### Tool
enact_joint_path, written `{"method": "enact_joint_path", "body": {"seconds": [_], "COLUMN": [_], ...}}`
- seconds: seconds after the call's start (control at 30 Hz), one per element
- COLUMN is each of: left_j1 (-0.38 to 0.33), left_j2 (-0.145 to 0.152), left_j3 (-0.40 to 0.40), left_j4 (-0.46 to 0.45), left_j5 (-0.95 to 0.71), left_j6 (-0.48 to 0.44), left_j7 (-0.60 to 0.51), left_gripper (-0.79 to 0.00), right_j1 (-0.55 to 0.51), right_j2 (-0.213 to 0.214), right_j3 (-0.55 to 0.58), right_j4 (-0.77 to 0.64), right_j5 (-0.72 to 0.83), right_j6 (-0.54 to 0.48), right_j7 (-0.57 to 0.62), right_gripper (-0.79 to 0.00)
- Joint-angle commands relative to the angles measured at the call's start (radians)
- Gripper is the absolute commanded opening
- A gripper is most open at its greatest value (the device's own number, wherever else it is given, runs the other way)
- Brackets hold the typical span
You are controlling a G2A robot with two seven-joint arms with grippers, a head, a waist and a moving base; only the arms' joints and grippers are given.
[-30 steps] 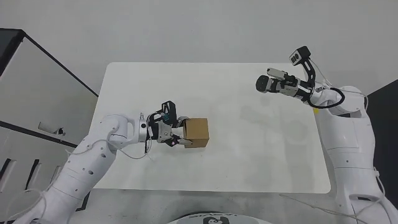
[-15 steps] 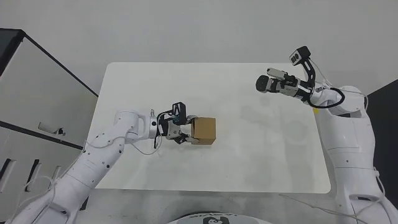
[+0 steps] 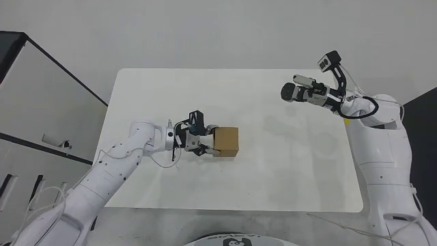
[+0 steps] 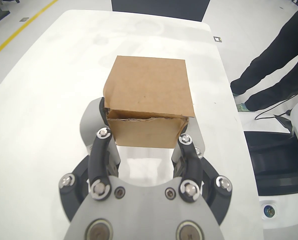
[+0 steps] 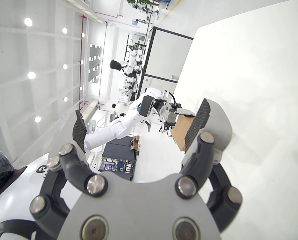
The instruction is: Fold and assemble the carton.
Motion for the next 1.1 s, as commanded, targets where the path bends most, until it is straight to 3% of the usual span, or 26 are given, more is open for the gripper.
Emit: {"method": "enact_joint_path", "body": {"seconds": [0.0, 0.17, 0.53, 0.87, 1.07], "left_j1": [-0.011, -0.060, -0.188, -0.173, -0.191], "left_j2": [-0.003, -0.025, -0.090, -0.090, -0.102], "left_j3": [0.015, 0.058, 0.169, 0.172, 0.192], "left_j4": [-0.003, 0.059, 0.301, 0.298, 0.346], "left_j5": [0.062, 0.113, 0.213, 0.225, 0.245], "left_j6": [0.032, 0.057, 0.125, 0.158, 0.143], "left_j7": [-0.022, 0.092, 0.321, 0.287, 0.294], "left_gripper": [-0.785, -0.785, -0.785, -0.785, -0.785], "right_j1": [0.000, 0.000, 0.000, 0.000, 0.000], "right_j2": [0.000, 0.000, 0.000, 0.000, 0.000], "right_j3": [0.000, 0.000, 0.000, 0.000, 0.000], "right_j4": [0.000, 0.000, 0.000, 0.000, 0.000], "right_j5": [0.000, 0.000, 0.000, 0.000, 0.000], "right_j6": [0.000, 0.000, 0.000, 0.000, 0.000], "right_j7": [0.000, 0.000, 0.000, 0.000, 0.000], "right_gripper": [0.000, 0.000, 0.000, 0.000, 0.000]}}
